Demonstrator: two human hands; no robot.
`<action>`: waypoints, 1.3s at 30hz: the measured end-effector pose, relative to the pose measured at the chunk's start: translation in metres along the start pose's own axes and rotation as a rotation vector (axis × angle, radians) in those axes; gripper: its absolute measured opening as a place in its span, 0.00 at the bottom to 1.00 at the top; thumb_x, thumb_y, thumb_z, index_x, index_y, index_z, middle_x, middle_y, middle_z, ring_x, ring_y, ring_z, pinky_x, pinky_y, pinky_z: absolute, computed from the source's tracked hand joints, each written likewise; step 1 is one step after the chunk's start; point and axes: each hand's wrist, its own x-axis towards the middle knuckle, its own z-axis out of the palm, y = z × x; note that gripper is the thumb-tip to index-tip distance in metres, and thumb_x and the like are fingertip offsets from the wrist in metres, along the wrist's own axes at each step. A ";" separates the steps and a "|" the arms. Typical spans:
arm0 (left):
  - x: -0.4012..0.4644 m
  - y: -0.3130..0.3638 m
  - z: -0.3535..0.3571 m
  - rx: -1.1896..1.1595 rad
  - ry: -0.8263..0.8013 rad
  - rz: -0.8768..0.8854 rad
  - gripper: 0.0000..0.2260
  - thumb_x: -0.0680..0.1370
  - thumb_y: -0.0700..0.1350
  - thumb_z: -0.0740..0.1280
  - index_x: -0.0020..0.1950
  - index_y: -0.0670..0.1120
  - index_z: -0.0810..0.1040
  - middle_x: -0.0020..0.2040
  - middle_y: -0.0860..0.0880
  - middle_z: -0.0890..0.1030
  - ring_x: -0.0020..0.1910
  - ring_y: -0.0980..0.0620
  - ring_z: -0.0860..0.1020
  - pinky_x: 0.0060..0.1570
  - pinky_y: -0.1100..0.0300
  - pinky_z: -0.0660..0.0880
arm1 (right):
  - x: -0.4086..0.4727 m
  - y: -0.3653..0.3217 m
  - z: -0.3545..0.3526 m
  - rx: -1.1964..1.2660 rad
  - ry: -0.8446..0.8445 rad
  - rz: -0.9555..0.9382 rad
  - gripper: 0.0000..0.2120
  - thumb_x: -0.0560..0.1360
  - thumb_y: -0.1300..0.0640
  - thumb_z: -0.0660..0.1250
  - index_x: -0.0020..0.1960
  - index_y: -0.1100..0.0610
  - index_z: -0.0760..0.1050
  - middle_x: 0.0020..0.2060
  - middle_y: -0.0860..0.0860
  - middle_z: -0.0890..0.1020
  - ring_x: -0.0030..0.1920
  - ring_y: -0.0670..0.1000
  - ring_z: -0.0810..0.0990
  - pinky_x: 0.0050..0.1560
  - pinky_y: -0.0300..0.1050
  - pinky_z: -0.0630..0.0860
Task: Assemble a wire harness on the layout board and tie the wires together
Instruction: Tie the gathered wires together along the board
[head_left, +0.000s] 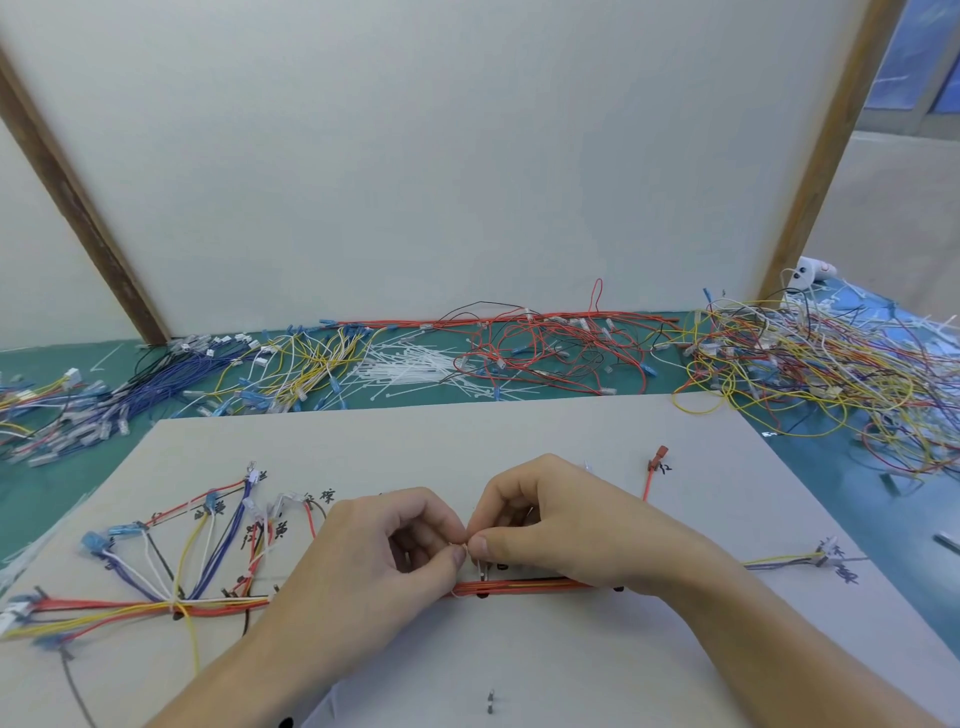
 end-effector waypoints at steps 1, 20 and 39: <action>0.000 0.000 0.000 -0.001 -0.002 0.000 0.06 0.70 0.52 0.73 0.46 0.55 0.85 0.35 0.51 0.84 0.31 0.59 0.77 0.32 0.65 0.72 | 0.000 0.000 0.000 0.005 0.002 0.001 0.03 0.75 0.53 0.74 0.47 0.52 0.84 0.37 0.46 0.87 0.36 0.41 0.81 0.39 0.36 0.76; 0.000 0.000 0.001 0.010 0.011 -0.005 0.05 0.72 0.50 0.74 0.46 0.56 0.86 0.36 0.52 0.85 0.32 0.59 0.77 0.33 0.66 0.72 | -0.001 -0.001 -0.001 0.009 -0.004 0.001 0.03 0.76 0.53 0.73 0.47 0.52 0.84 0.38 0.46 0.87 0.36 0.41 0.81 0.40 0.36 0.77; -0.001 -0.001 0.002 0.003 0.026 0.009 0.06 0.71 0.51 0.73 0.46 0.55 0.86 0.35 0.52 0.84 0.31 0.59 0.76 0.32 0.66 0.71 | 0.000 0.000 0.000 -0.007 0.004 0.000 0.04 0.75 0.52 0.74 0.47 0.52 0.85 0.38 0.47 0.87 0.36 0.41 0.81 0.39 0.36 0.77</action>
